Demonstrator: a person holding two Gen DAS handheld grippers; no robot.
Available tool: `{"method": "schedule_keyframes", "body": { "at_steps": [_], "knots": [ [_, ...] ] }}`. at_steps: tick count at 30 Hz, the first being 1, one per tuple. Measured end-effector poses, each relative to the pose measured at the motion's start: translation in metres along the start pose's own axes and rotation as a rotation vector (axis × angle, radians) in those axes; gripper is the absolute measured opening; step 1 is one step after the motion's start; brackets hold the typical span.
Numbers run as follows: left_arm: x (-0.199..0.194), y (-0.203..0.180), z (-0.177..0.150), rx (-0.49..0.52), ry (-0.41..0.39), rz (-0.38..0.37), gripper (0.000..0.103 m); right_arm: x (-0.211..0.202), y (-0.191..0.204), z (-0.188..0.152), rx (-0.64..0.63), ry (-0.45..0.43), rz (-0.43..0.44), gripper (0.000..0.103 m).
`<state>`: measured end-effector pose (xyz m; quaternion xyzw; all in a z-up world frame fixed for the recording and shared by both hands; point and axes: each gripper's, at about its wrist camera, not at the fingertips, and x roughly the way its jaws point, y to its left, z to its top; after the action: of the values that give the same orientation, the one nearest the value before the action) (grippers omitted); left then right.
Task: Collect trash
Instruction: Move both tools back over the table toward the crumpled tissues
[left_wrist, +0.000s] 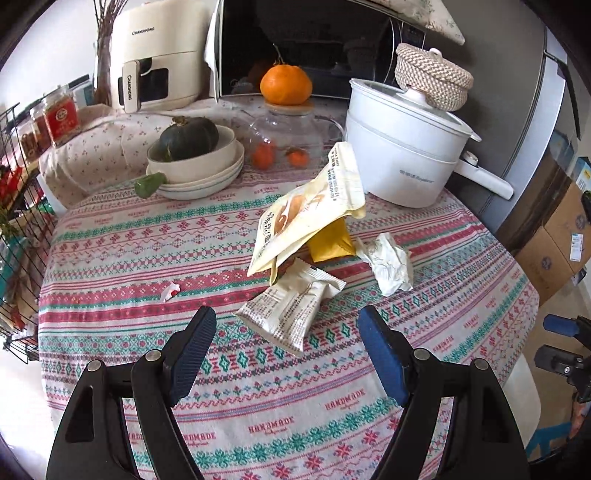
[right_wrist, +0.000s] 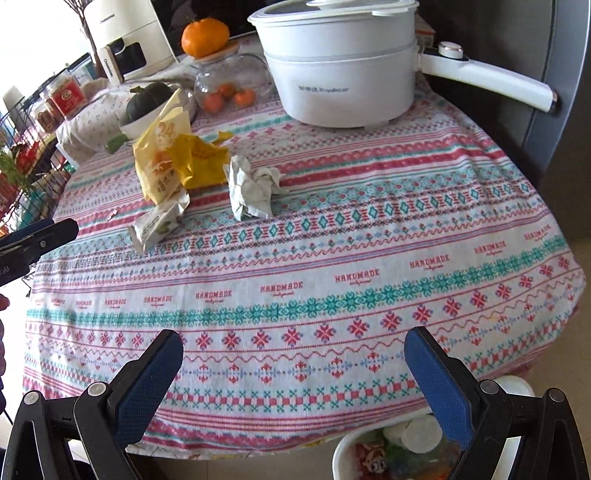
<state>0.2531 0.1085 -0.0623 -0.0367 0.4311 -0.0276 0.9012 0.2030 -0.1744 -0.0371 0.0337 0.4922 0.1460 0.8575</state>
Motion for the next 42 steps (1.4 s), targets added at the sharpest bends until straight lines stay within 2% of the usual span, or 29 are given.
{"method": "schedule_keyframes", "body": {
  "at_steps": [5,11,18,24,34,42],
  "knots": [
    [0.032,0.004,0.015,0.011,-0.007,0.013,0.073,0.013,0.000,0.018,0.024,0.010,0.006,0.099],
    [0.055,-0.003,0.035,0.050,-0.037,0.019,0.054,0.022,-0.003,0.029,0.070,0.018,0.030,0.099],
    [0.066,-0.012,0.038,0.098,-0.043,0.031,0.026,0.035,-0.004,0.032,0.074,0.051,0.013,0.099],
    [0.058,-0.021,0.038,0.137,-0.056,0.044,0.001,0.036,-0.002,0.029,0.055,0.057,0.009,0.099],
    [-0.013,-0.009,0.029,0.040,-0.076,0.025,0.000,0.019,-0.007,0.026,0.048,0.010,-0.009,0.099],
    [-0.072,0.011,0.002,-0.071,-0.093,-0.029,0.000,0.017,-0.007,0.022,0.049,0.004,0.013,0.099]
  ]
}}
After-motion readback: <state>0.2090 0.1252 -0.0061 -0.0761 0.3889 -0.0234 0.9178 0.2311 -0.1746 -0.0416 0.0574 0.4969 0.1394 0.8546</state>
